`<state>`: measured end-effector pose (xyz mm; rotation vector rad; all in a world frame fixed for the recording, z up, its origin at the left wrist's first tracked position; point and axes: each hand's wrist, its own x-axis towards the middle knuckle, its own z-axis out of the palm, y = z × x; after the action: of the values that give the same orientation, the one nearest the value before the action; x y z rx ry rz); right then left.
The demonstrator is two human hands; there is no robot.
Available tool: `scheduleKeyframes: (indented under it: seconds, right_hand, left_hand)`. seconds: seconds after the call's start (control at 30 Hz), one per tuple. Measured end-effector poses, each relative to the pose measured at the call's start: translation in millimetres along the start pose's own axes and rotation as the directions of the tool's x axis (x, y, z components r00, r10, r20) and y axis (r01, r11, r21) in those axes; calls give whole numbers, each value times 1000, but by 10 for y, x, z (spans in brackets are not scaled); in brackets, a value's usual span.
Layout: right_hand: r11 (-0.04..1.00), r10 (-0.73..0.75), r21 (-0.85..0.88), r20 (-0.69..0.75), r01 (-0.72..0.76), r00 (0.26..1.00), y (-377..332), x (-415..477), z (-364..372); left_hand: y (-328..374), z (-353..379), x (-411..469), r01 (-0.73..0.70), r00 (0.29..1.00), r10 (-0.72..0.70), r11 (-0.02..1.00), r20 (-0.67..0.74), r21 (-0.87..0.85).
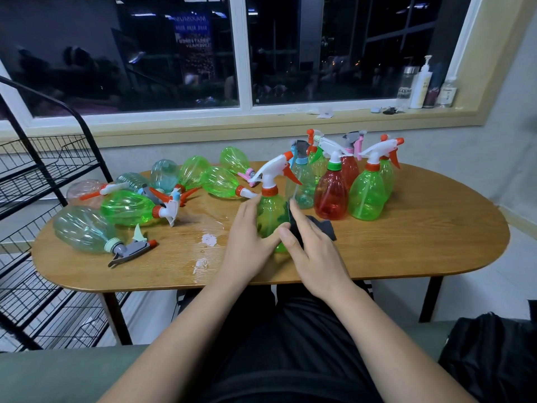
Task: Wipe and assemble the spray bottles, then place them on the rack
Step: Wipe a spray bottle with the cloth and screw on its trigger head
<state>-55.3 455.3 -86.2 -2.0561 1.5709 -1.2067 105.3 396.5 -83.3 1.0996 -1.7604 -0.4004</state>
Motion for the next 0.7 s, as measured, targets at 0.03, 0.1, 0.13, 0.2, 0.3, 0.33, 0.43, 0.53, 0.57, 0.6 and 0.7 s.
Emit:
scheduleKeyframes:
  seconds: [0.03, 0.1, 0.13, 0.2, 0.3, 0.33, 0.43, 0.53, 0.57, 0.6, 0.7]
  right_hand:
    - [999, -38, 20, -5, 38, 999, -26, -9, -12]
    - [996, -77, 41, -11, 78, 997, -45, -19, -14]
    - [996, -78, 50, -14, 79, 997, -50, -20, -14]
    - [996, -67, 61, -16, 68, 998, -52, -14, -17]
    - [997, -37, 68, -4, 37, 999, -30, -10, -6]
    - [998, -15, 66, -3, 15, 1000, -12, -1, 0]
    - [997, 70, 45, -30, -69, 997, 48, 25, 3]
    - [990, 140, 7, -32, -139, 990, 98, 65, 16]
    - [989, 149, -4, -36, -150, 988, 106, 78, 28]
    - [988, 152, -3, -38, -152, 988, 119, 87, 44]
    - [984, 173, 50, -42, -171, 984, 108, 97, 26]
  left_hand:
    - [-2, 5, 0, -11, 1000, 11, 1000, 1, 13]
    - [-5, 13, -6, -26, 999, 26, 1000, 19, 18]
    - [-12, 15, -7, -30, 999, 30, 999, 28, 17]
    - [-19, 17, -4, -27, 999, 27, 999, 35, 25]
    - [-10, 14, 0, -15, 1000, 14, 999, 28, 34]
    - [-2, 12, -7, -9, 1000, 8, 999, 21, 32]
    - [22, -1, -36, 18, 1000, -18, 1000, 13, -4]
    - [57, -8, -53, 46, 999, -46, 998, 13, -36]
    - [67, -10, -50, 50, 999, -50, 998, 8, -36]
    - [72, -11, -41, 54, 999, -53, 998, 8, -36]
    - [41, -19, -18, 65, 998, -64, 992, 8, -109]
